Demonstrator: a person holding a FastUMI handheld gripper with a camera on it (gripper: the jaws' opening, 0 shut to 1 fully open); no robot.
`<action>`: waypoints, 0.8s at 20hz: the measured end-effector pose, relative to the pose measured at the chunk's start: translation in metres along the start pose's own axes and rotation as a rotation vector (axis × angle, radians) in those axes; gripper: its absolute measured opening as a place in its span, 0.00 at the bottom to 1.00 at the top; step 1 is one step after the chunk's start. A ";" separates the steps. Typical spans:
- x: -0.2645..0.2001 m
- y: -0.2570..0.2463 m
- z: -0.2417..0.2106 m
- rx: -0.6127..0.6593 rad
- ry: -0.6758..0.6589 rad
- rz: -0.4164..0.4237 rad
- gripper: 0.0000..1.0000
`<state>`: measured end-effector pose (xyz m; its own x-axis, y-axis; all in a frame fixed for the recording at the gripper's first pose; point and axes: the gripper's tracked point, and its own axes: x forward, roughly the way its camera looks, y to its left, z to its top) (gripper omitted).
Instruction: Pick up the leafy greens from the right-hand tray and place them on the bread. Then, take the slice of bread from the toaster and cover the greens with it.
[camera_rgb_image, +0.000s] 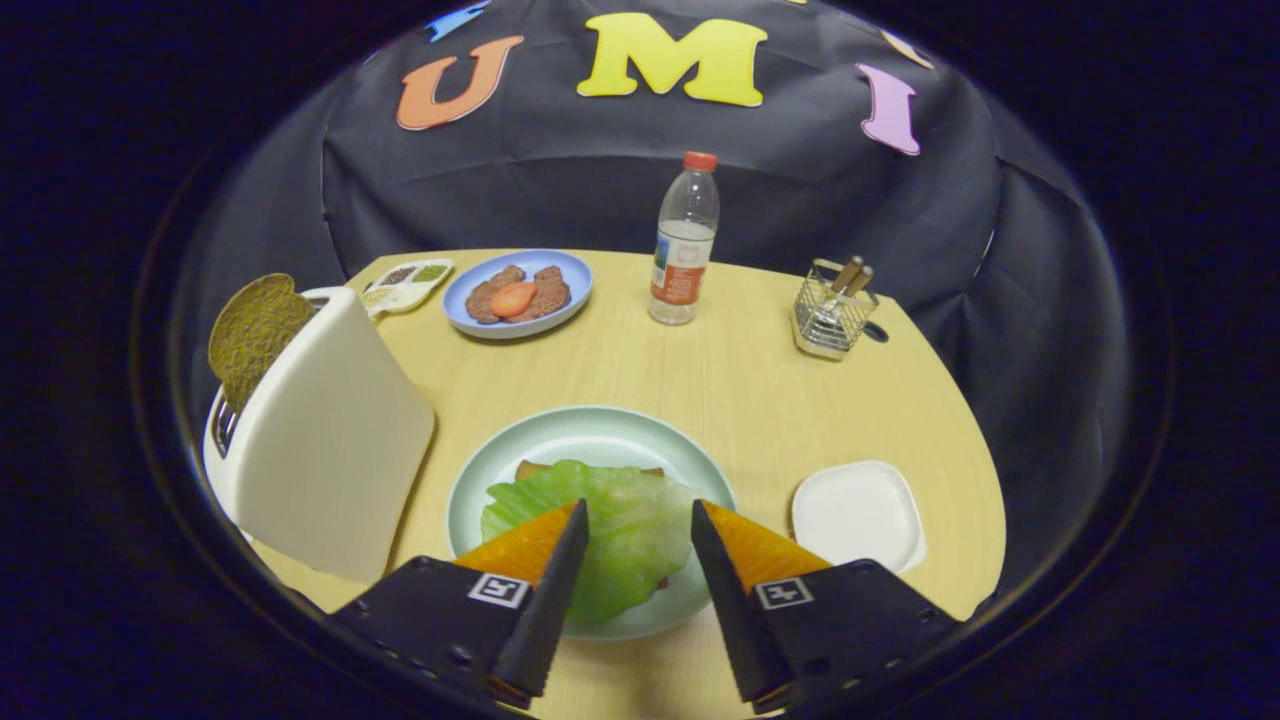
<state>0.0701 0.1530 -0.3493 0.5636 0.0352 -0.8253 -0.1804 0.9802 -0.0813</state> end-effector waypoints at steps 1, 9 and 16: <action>-0.007 -0.001 0.000 0.013 -0.010 -0.007 0.79; -0.091 0.005 0.042 0.109 -0.209 -0.034 0.96; -0.149 0.073 0.083 0.066 -0.304 0.083 0.96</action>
<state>0.0397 0.2358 -0.1865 0.7663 0.1621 -0.6217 -0.1885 0.9818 0.0236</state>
